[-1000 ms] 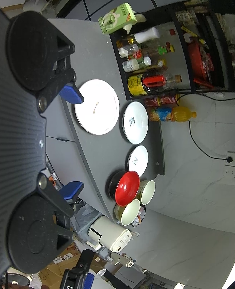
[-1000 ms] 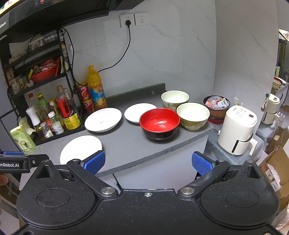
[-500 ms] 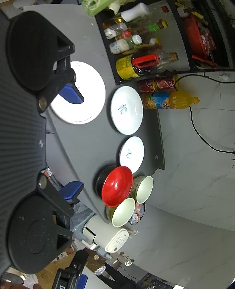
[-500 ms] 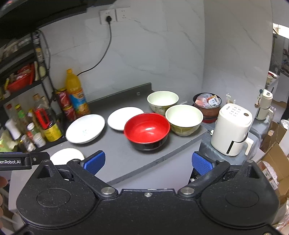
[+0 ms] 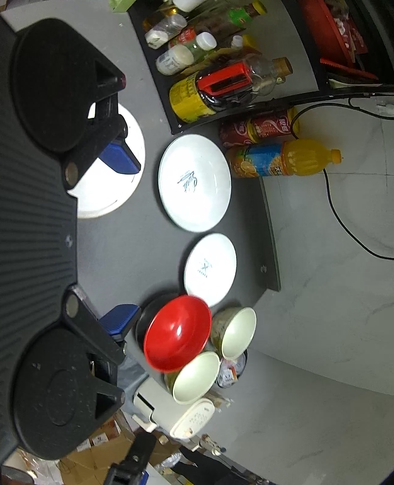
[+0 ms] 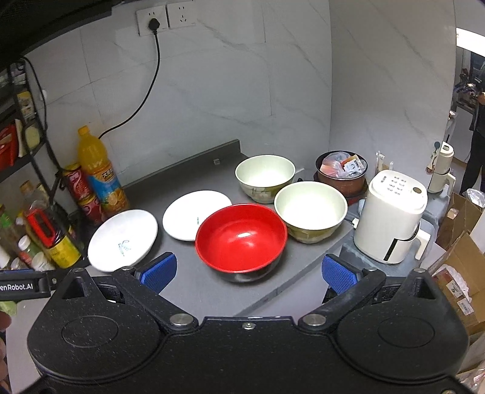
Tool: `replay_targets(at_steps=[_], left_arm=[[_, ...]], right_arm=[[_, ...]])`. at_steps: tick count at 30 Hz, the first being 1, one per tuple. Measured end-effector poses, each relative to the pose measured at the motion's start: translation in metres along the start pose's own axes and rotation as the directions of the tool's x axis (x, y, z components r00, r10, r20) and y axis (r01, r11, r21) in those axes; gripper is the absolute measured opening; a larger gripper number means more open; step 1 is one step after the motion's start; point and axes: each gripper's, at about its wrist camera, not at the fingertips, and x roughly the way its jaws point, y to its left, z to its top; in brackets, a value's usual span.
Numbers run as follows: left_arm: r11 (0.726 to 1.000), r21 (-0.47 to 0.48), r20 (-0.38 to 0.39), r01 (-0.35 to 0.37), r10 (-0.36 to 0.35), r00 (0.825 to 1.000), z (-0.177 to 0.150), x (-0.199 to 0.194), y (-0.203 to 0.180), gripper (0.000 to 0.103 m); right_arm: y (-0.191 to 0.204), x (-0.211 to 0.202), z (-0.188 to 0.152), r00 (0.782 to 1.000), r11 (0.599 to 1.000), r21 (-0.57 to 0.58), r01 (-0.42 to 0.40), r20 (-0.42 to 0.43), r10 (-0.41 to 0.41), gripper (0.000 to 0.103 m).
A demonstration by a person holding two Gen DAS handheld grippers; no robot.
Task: Organize plates and bowls
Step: 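Move both grippers toward the large cream bowl beside the red bowl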
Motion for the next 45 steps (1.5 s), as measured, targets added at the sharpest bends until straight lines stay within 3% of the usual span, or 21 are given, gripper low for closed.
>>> replay_targets(at_steps=[10, 21, 45], left_arm=[[1.000, 0.011, -0.036, -0.019, 0.019, 0.999, 0.021, 0.034, 0.016, 0.091], [0.999, 0.007, -0.032, -0.040, 0.040, 0.999, 0.041, 0.060, -0.004, 0.091], [0.993, -0.077, -0.011, -0.088, 0.087, 0.996, 0.097, 0.148, -0.158, 0.086]], right_arm=[[0.015, 0.034, 0.018, 1.000, 1.000, 0.004, -0.010, -0.028, 0.010, 0.103], [-0.002, 0.066, 0.048, 1.000, 1.000, -0.011, -0.019, -0.020, 0.019, 0.103], [-0.134, 0.172, 0.105, 0.984, 0.987, -0.078, -0.139, -0.125, 0.129, 0.102]])
